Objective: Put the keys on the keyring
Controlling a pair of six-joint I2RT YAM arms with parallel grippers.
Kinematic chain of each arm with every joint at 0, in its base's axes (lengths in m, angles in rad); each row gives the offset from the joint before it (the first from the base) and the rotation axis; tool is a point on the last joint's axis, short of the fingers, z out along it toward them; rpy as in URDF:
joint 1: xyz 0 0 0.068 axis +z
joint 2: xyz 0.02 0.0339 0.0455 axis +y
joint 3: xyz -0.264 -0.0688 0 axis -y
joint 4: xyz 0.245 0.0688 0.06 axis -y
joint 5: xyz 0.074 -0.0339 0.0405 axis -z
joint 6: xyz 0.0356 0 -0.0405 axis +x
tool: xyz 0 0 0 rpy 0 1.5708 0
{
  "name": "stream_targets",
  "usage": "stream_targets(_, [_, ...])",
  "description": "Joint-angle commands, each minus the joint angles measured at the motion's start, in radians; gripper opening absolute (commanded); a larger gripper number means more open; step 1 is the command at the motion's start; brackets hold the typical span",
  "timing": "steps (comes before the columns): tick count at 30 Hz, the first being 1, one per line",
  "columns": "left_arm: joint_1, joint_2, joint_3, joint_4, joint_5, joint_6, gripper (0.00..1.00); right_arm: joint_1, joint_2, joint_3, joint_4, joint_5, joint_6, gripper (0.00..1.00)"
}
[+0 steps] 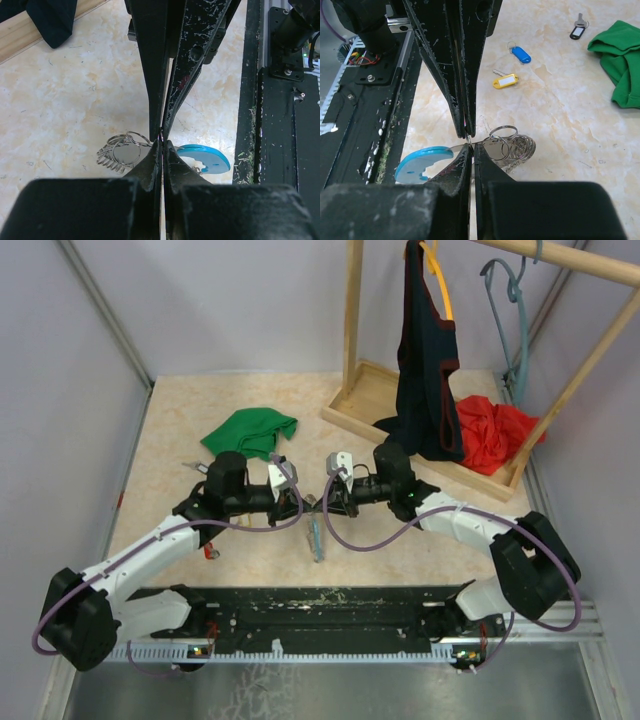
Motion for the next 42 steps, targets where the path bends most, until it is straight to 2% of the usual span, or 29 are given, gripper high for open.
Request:
stream_targets(1, [-0.006, -0.009, -0.008, 0.061, 0.018, -0.016, 0.00, -0.003, -0.010, 0.048, 0.018, -0.013, -0.016, 0.00])
stream_targets(3, [-0.006, -0.011, -0.012, 0.064, -0.009, -0.027, 0.03, -0.003, -0.020, 0.041, 0.022, 0.017, -0.014, 0.00])
stream_targets(6, [-0.006, -0.022, -0.021, 0.066, -0.089, -0.064, 0.16, -0.003, -0.035, 0.026, 0.025, 0.075, -0.012, 0.00])
stream_targets(12, [-0.005, -0.063, -0.034, 0.015, -0.363, -0.177, 0.32, -0.003, -0.070, -0.013, 0.034, 0.187, 0.000, 0.00])
stream_targets(15, [-0.001, -0.087, -0.047, -0.019, -0.473, -0.247, 0.35, -0.002, -0.087, -0.029, 0.038, 0.226, -0.001, 0.00])
stream_targets(21, [0.051, -0.080, -0.078, -0.140, -0.671, -0.463, 0.43, -0.003, -0.110, -0.058, 0.076, 0.250, 0.012, 0.00])
stream_targets(25, [0.128, -0.057, -0.108, -0.215, -0.716, -0.600, 0.53, -0.002, -0.112, -0.074, 0.098, 0.239, 0.021, 0.00])
stream_targets(27, [0.147, -0.045, -0.111, -0.243, -0.740, -0.623, 0.55, -0.003, -0.113, -0.079, 0.108, 0.237, 0.024, 0.00])
stream_targets(31, [0.151, -0.017, -0.105, -0.286, -0.876, -0.680, 0.61, -0.003, -0.113, -0.084, 0.121, 0.229, 0.028, 0.00])
stream_targets(37, [0.168, 0.089, -0.078, -0.347, -0.960, -0.728, 0.57, -0.002, -0.114, -0.087, 0.125, 0.220, 0.030, 0.00])
stream_targets(42, [0.186, 0.168, -0.065, -0.358, -0.969, -0.743, 0.57, -0.003, -0.118, -0.094, 0.138, 0.215, 0.035, 0.00])
